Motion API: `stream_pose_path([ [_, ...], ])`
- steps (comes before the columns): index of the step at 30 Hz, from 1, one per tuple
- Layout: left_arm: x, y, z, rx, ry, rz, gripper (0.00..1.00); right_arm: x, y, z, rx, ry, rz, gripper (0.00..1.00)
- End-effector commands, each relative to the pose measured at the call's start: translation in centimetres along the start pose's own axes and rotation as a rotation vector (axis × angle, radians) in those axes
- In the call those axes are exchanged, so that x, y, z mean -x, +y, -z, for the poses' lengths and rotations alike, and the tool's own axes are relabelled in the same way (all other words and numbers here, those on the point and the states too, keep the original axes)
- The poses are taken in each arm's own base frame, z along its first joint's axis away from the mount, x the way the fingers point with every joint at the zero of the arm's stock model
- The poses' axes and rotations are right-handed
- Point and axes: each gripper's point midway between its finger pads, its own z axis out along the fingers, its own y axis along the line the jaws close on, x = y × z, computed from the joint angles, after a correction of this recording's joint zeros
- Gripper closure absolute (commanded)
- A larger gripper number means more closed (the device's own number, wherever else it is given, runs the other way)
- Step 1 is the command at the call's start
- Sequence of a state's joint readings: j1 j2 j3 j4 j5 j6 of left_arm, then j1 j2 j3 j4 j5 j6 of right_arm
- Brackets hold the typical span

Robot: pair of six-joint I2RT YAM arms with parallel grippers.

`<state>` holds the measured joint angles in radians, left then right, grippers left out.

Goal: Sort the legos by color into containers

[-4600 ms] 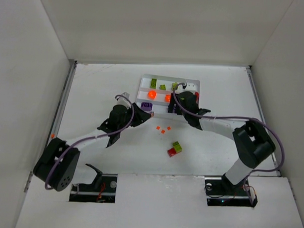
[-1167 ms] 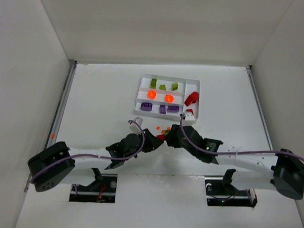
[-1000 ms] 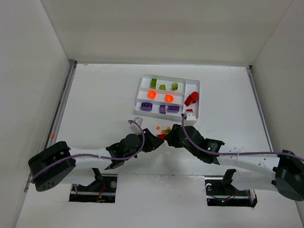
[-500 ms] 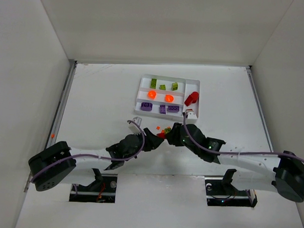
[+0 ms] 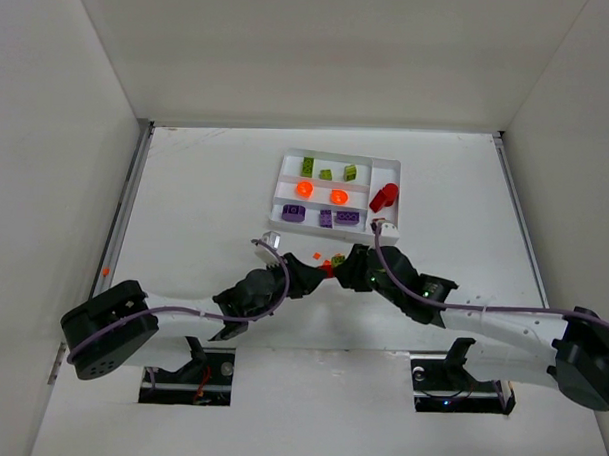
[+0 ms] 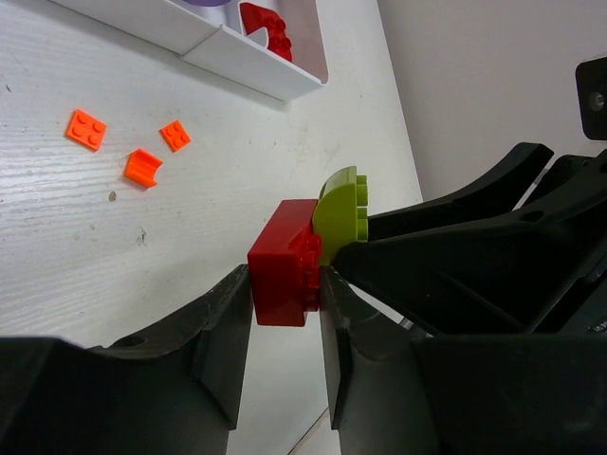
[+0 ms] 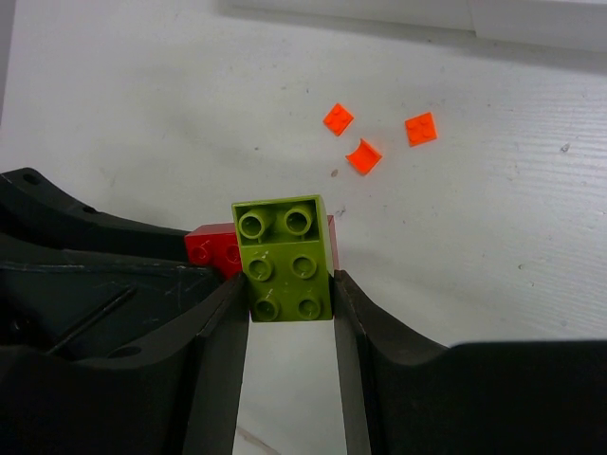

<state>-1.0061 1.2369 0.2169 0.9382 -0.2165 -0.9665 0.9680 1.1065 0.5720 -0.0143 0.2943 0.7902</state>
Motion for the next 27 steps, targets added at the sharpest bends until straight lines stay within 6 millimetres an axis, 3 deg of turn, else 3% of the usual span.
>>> stream_pose_path([
  [1, 0.8, -1.9, -0.3, -0.071, -0.033, 0.004, 0.74, 1.2, 1.8, 0.3, 0.078, -0.036, -0.040, 0.73],
  [7, 1.0, -1.9, 0.0, -0.085, -0.036, -0.015, 0.88, 1.7, 2.0, 0.5, 0.093, -0.046, -0.046, 0.73],
  [14, 2.9, 3.0, 1.8, 0.028, -0.087, -0.032, 0.90, 6.8, 2.2, 1.9, 0.155, -0.131, -0.104, 0.73],
  [17, 4.8, 3.4, 2.5, 0.025, -0.120, -0.034, 0.89, 9.8, 2.6, 1.4, 0.153, -0.174, -0.105, 0.72],
  [22, 7.4, 2.7, 3.4, -0.003, -0.164, -0.085, 0.87, 15.9, 0.7, -4.4, 0.021, -0.232, -0.087, 0.72],
  [25, 7.7, 2.8, 3.7, -0.013, -0.166, -0.121, 0.86, 19.9, -0.6, -8.9, -0.062, -0.262, -0.075, 0.71],
  [27, 7.6, 3.2, 3.9, -0.013, -0.168, -0.133, 0.86, 21.4, -1.5, -11.9, -0.117, -0.248, -0.067, 0.71],
])
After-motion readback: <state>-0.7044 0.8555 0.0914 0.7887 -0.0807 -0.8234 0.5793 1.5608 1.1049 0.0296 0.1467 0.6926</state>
